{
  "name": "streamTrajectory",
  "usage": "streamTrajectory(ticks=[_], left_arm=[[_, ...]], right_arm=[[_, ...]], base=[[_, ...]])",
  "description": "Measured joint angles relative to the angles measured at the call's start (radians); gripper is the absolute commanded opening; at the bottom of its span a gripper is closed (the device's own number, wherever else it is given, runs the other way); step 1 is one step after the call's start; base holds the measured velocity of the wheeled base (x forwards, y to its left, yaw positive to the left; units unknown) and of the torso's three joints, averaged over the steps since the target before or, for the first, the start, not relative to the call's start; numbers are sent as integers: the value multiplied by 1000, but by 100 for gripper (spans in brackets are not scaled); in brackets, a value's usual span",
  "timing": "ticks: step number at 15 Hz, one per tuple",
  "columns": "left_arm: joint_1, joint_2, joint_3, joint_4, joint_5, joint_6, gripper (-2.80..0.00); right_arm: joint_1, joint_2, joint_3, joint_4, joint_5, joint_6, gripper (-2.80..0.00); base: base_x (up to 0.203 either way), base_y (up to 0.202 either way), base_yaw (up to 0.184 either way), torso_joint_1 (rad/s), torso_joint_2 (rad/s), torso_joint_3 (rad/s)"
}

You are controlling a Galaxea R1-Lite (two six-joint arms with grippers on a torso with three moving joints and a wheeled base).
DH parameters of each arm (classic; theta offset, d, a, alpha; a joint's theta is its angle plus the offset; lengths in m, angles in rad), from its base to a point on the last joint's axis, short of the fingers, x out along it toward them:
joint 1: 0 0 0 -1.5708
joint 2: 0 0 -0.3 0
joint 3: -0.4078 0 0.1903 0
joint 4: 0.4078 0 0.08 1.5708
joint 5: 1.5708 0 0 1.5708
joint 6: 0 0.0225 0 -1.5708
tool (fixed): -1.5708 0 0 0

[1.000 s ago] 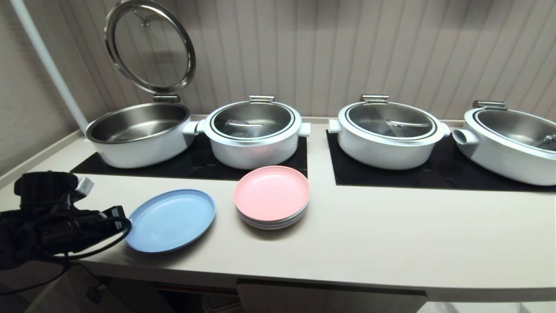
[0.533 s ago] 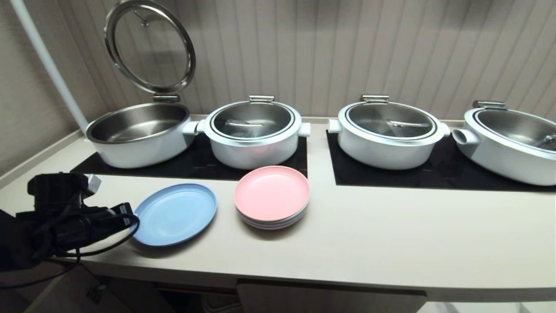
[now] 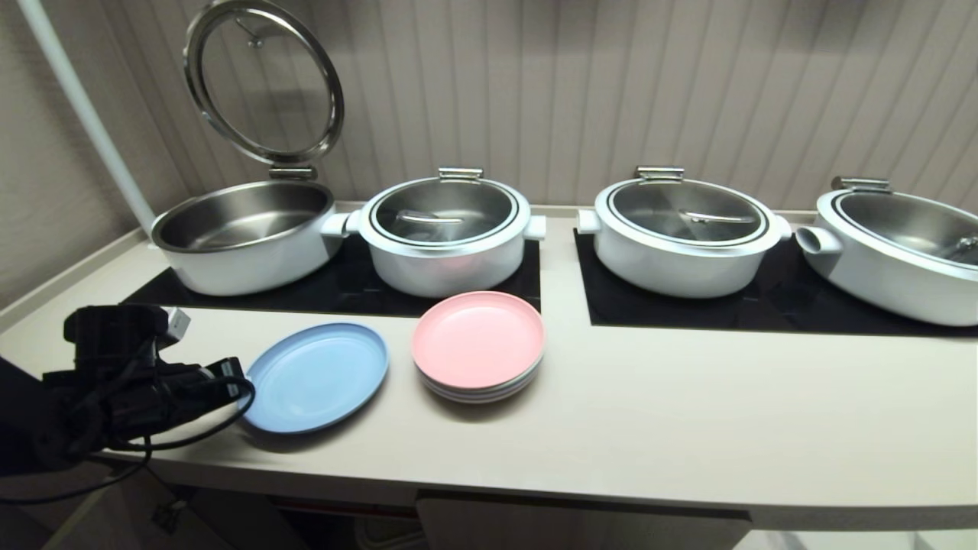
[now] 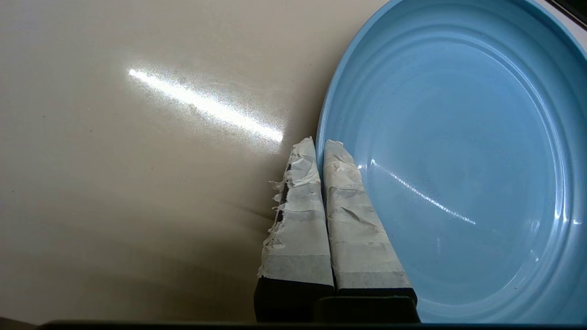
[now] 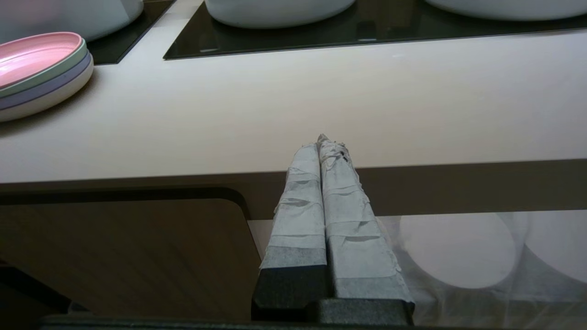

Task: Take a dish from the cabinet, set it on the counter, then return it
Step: Place it on the table

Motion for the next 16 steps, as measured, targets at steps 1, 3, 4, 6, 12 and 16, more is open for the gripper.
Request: streamTrajectory(ticks=[1, 3, 4, 6, 12, 16], left_arm=[[1, 0, 2, 0, 0, 0, -280], [2, -1, 6, 0, 0, 0, -280], [3, -1, 6, 0, -1, 0, -280], [3, -3, 7, 0, -1, 0, -280], [3, -12, 7, 0, -3, -1, 0], [1, -16, 7, -8, -2, 0, 0]], right_arm=[[0, 0, 0, 0, -1, 0, -280], [0, 0, 0, 0, 0, 0, -280], [0, 0, -1, 0, 0, 0, -280], [0, 0, -1, 0, 0, 0, -280], [0, 0, 0, 0, 0, 0, -280], [0, 0, 0, 0, 0, 0, -280]], base=[[0, 0, 0, 0, 0, 0], [0, 0, 0, 0, 0, 0], [0, 0, 0, 0, 0, 0], [0, 0, 0, 0, 0, 0], [0, 0, 0, 0, 0, 0], [0, 0, 0, 0, 0, 0]])
